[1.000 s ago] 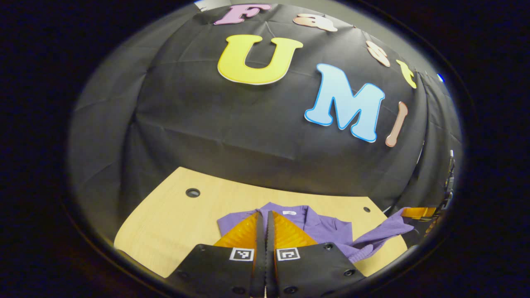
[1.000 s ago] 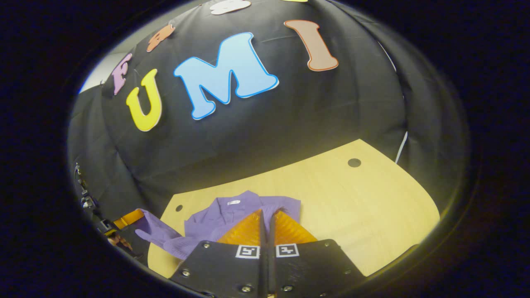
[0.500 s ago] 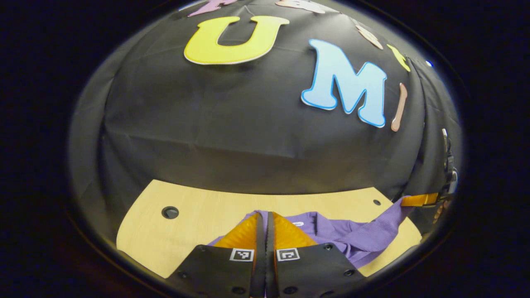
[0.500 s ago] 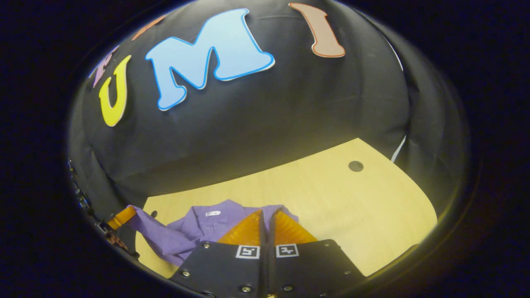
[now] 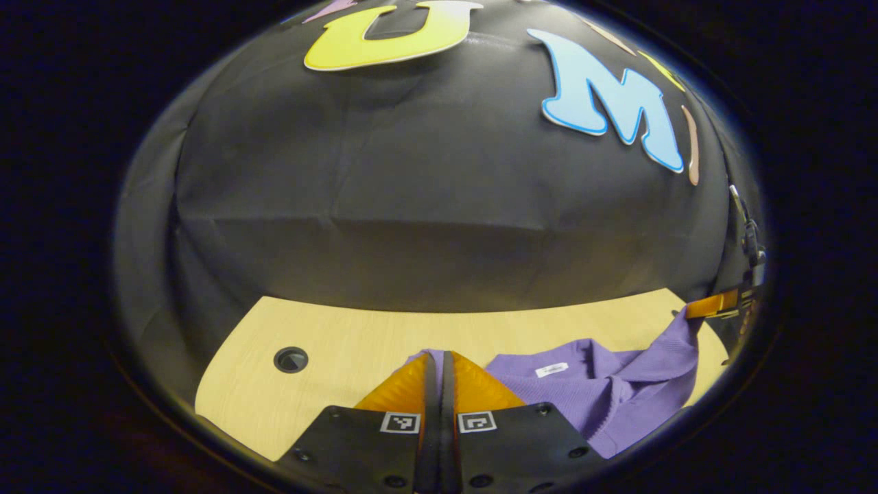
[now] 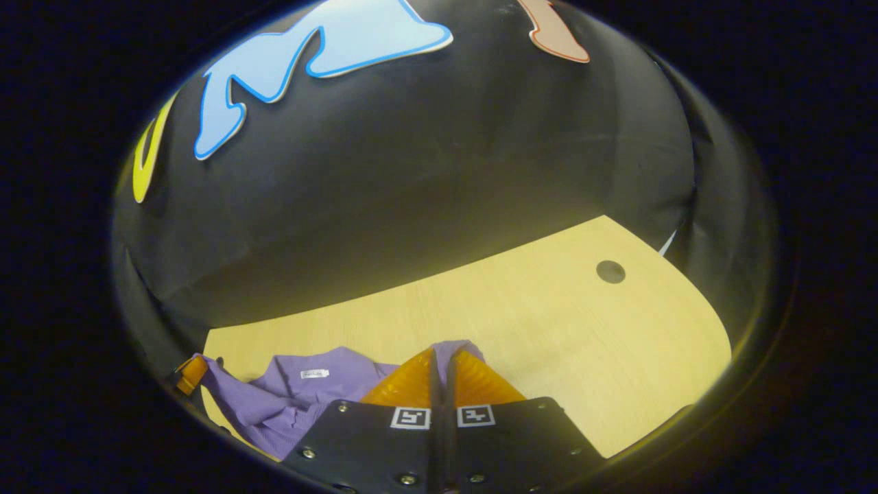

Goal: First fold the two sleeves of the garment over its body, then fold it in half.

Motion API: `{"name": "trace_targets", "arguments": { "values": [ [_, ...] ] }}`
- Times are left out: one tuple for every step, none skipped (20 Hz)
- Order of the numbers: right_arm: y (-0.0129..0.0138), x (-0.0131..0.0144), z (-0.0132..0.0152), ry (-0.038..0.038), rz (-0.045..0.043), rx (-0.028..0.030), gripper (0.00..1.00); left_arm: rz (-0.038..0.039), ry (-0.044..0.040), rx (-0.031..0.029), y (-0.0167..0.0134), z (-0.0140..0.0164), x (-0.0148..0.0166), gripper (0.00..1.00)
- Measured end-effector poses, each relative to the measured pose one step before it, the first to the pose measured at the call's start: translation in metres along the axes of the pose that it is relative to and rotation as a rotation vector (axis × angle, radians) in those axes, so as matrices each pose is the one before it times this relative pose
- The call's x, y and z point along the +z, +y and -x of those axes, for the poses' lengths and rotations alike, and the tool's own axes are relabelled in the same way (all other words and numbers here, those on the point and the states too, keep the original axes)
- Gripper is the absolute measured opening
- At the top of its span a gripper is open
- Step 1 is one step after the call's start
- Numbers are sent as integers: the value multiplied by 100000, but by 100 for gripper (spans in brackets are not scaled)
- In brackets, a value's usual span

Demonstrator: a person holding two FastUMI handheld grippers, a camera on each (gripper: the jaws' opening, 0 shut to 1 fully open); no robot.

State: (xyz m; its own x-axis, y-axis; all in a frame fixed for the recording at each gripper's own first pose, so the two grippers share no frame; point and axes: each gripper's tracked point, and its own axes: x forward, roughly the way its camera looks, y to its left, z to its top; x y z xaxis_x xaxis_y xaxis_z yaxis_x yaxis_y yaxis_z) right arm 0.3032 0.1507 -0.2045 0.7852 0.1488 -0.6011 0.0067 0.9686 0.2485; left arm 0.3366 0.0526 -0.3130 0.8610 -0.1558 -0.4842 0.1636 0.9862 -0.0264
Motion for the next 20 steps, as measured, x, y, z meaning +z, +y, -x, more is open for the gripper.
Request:
{"name": "trace_targets", "arguments": {
  "values": [
    [100,-58,-336,191,1261,-756,0,36,137,1237,246,-299,-251,5],
    [16,183,-470,-445,2435,-930,0,575,-181,1378,345,-208,-227,5],
    [-365,-314,-147,-65,3380,-1557,0,990,-296,1441,275,-137,-99,6],
    [-151,47,66,-593,2405,-1434,0,901,-605,1477,283,-41,-13,6],
    [57,253,-83,-1093,1877,-613,0,183,-529,1453,204,-32,-32,6],
    [162,334,-138,-1157,1441,-6,0,-781,-121,1460,209,-20,1,6],
    [162,125,-77,-352,1158,-1,3,-911,389,1324,173,-117,-352,6],
    [146,28,-283,-246,926,-451,2,-280,332,1013,103,-85,-208,6],
    [243,-29,-411,-356,733,-337,2,-356,85,1156,99,-214,-165,6],
    [250,-68,-390,204,931,-432,3,-597,83,1296,64,-192,-257,6],
    [357,-215,-264,181,1491,-109,2,-699,244,892,-123,-309,-203,7],
    [225,-246,-330,612,1737,-218,5,-1125,715,412,-221,-130,-373,7],
    [90,-152,-347,309,2215,-789,6,-1855,672,1253,30,-84,-161,10],
    [290,42,74,-218,2072,282,6,-1307,521,-40,-249,82,-113,13],
    [-133,3,242,-288,2152,-407,10,-1146,-332,675,-59,101,346,24],
    [149,23,81,-564,1511,1121,11,-630,-1110,313,-8,315,447,25],
    [356,6,178,-719,1575,712,24,931,-1007,-1541,-371,279,739,38],
    [296,178,845,-858,1728,707,31,1039,-470,-1231,-350,596,546,51],
    [77,362,830,-1112,1730,429,43,690,-395,11,59,561,234,63],
    [59,526,665,-1678,1998,29,48,1155,-587,-360,-43,657,449,67]
  ]
}}
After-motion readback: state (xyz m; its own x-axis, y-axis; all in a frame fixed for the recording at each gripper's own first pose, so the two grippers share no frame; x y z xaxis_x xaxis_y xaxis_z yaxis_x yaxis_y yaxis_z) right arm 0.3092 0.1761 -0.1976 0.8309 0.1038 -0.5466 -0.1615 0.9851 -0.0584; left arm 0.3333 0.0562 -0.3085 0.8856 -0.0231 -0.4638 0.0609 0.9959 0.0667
